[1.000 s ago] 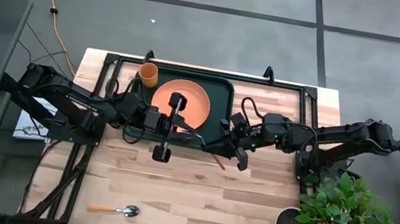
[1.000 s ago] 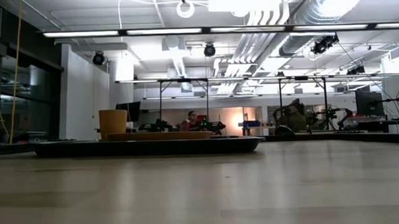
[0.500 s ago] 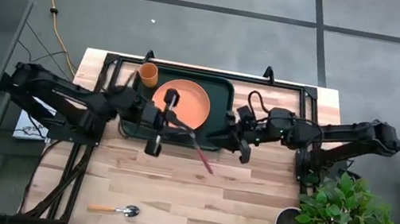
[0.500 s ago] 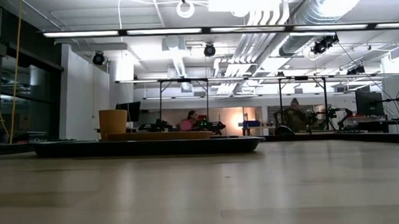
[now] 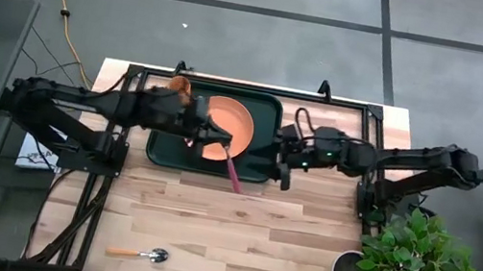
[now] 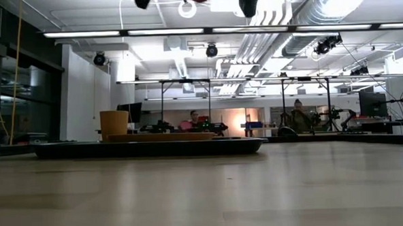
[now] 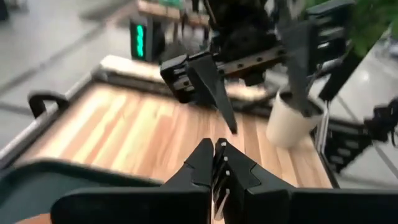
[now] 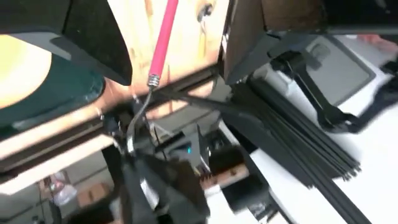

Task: Pick and place plate/cup/fork/spoon on tray
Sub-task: Put the pink fork on the black serving tray

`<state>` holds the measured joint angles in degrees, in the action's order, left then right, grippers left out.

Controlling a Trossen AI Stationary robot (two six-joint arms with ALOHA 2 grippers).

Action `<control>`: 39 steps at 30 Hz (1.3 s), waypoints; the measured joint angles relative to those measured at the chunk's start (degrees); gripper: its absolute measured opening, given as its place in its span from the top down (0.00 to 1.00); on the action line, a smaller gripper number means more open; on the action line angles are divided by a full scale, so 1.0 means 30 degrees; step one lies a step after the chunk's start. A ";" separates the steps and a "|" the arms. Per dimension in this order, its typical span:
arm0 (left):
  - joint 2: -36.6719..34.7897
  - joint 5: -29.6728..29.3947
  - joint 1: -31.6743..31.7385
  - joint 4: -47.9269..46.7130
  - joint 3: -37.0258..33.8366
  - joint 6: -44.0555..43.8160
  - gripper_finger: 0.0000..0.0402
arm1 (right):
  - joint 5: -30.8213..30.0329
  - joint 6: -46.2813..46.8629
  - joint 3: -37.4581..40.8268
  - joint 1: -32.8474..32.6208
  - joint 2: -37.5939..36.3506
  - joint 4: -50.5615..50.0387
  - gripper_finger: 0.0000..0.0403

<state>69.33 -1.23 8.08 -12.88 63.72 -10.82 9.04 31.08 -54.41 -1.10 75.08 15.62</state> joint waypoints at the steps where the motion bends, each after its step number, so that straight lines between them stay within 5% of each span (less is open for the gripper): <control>1: 0.0524 0.0494 0.0241 -0.0576 0.0612 -0.0005 1.00 | 0.0140 -0.0004 0.0000 0.0000 0.0333 0.0014 0.37; 13: 0.3920 0.2445 0.0800 -0.1852 0.3177 0.0873 1.00 | 0.0361 0.1142 0.0007 -0.0007 0.2270 -0.0058 0.36; 27: 0.4200 0.2753 0.0800 -0.1642 0.3184 0.0828 1.00 | 0.0290 0.1149 0.0007 -0.0015 0.2278 -0.2208 0.57; 39: 0.4200 0.2753 0.0800 -0.1537 0.3184 0.0828 1.00 | 0.0158 0.0684 0.0007 -0.0015 0.2278 -0.2135 0.59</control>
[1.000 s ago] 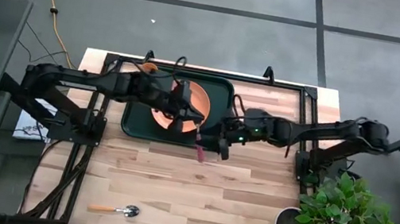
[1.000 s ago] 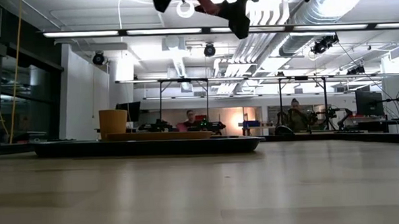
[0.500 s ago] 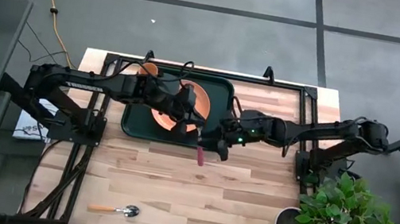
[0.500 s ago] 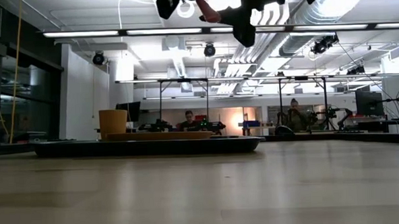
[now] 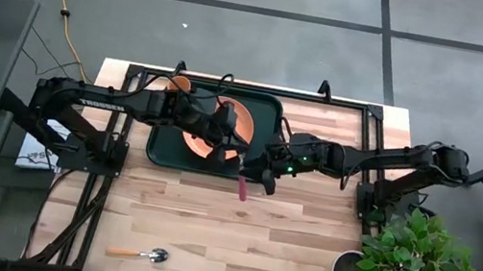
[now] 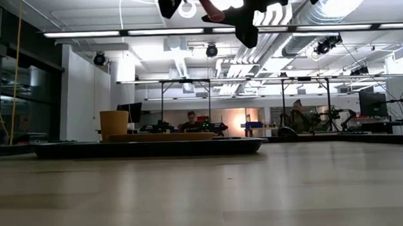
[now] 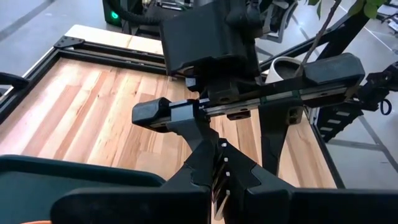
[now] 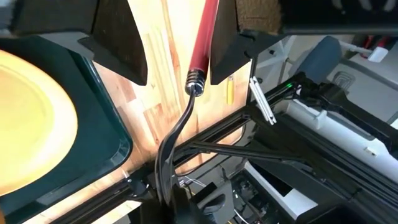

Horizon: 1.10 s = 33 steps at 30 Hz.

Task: Pick and place plate/cup/fork/spoon on tray
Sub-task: Put the pink fork on the black serving tray

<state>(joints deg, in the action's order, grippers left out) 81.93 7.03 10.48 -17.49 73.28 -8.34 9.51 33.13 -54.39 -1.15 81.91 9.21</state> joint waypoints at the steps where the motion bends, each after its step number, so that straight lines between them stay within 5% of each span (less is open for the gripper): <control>1: 0.0000 -0.0007 0.0000 0.0045 0.0000 0.0013 1.00 | -0.0003 -0.0006 0.0000 0.0000 0.0000 0.0003 0.59; 9: 0.0000 -0.0058 0.0000 0.0310 0.0000 0.0131 1.00 | -0.0554 -0.0052 0.0000 -0.0002 0.0000 -0.0262 0.63; 25: 0.0000 -0.0627 0.0000 0.0259 0.0000 0.0044 1.00 | -0.0669 0.0018 0.0000 0.0000 0.0000 -0.0124 0.96; 33: 0.0000 -0.0612 -0.0015 0.0277 0.0000 0.0135 0.99 | 0.0260 -0.0134 0.0000 0.0026 0.0000 -0.0133 0.98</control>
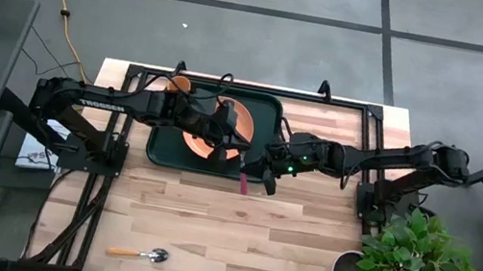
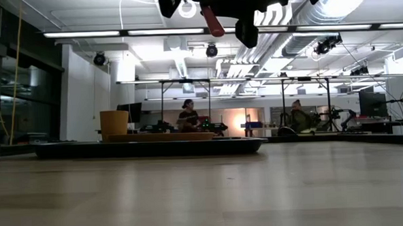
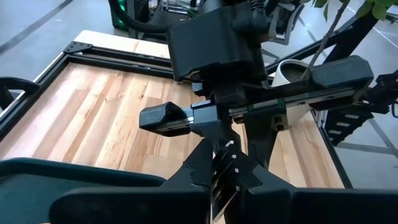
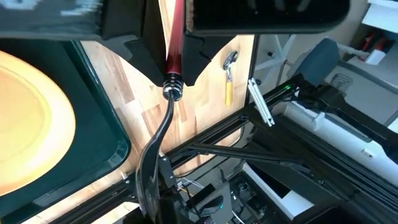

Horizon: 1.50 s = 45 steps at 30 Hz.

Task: Pick and place plate/cup/fork/spoon on tray
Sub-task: Put the pink fork on the black serving tray

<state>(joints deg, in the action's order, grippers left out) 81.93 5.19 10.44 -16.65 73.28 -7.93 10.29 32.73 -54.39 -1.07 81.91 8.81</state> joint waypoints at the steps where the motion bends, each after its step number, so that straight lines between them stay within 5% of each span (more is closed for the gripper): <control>1: 0.0000 0.0012 0.0000 0.0017 0.0000 0.0030 0.98 | -0.0020 -0.0016 0.0000 -0.0004 0.0000 -0.0001 0.98; 18: -0.0168 0.1206 0.1095 -0.1235 0.2207 0.0967 0.63 | 0.0980 -0.0584 0.0007 0.1269 -0.0098 -0.3904 0.99; 27: -0.1226 0.1148 0.1785 -0.4047 0.3854 0.3426 0.60 | 0.0550 -0.2525 0.0007 0.2404 -0.1866 -0.8375 0.99; 34: -0.2763 0.2346 0.1763 -0.5382 0.2299 0.3842 0.60 | -0.0033 -0.2669 0.1236 0.2772 -0.4028 -0.9428 0.99; 38: -0.4327 0.2347 0.1770 -0.3467 0.0006 0.2855 0.60 | -0.0670 -0.0669 0.4123 0.2729 -0.6051 -0.8324 0.99; 45: -0.7085 0.2383 0.1526 0.7623 -0.6109 -0.0110 0.60 | -0.2421 0.4951 0.8837 0.2735 -0.8187 -0.0049 0.99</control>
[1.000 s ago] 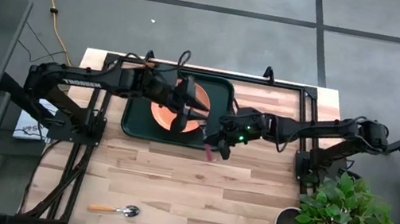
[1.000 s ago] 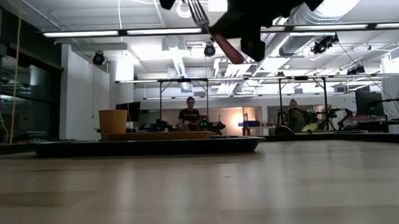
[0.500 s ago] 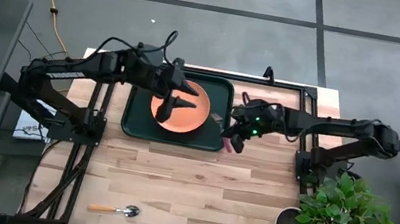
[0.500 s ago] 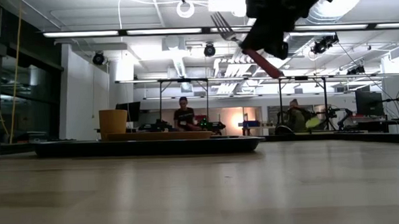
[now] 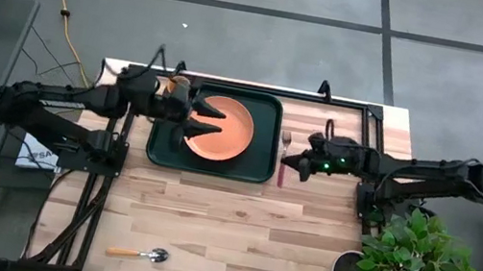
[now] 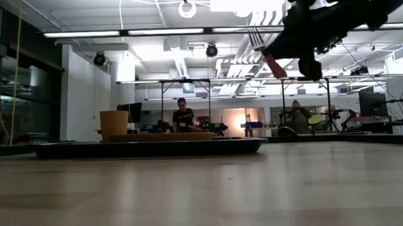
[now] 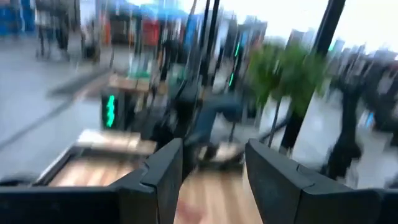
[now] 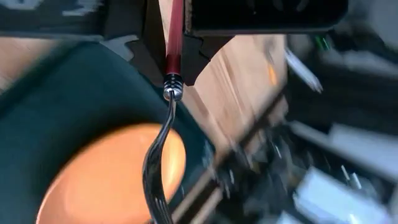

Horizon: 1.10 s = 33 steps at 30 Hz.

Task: Pick and place plate/cup/fork/spoon on tray
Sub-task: Put the pink fork on the black serving tray

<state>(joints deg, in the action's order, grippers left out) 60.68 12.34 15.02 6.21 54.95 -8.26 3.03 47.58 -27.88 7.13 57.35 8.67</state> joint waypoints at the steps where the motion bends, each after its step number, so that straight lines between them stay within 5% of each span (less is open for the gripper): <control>1: -0.0152 -0.0003 -0.0062 0.1648 -0.0842 -0.0646 0.60 | -0.0401 0.0666 0.0198 0.0066 0.0153 0.0842 0.99; 6: -0.0173 -0.0145 -0.0291 0.6072 -0.3143 -0.3033 0.60 | -0.1474 0.1820 -0.0749 0.1218 0.2649 0.1006 0.99; 20: -0.0665 -0.0263 -0.0703 0.8992 -0.2729 -0.3710 0.60 | 0.3259 0.2180 -0.6258 0.5382 1.2475 0.0681 0.99; 33: -0.3723 -0.0216 -0.0703 1.1345 -0.2554 -0.4207 0.60 | 0.1331 0.1662 -1.0699 0.5505 1.5772 -0.5068 0.99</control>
<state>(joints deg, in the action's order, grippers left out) 49.51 11.69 12.91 40.25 47.29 -20.88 7.02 52.57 -59.98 23.65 104.66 -6.54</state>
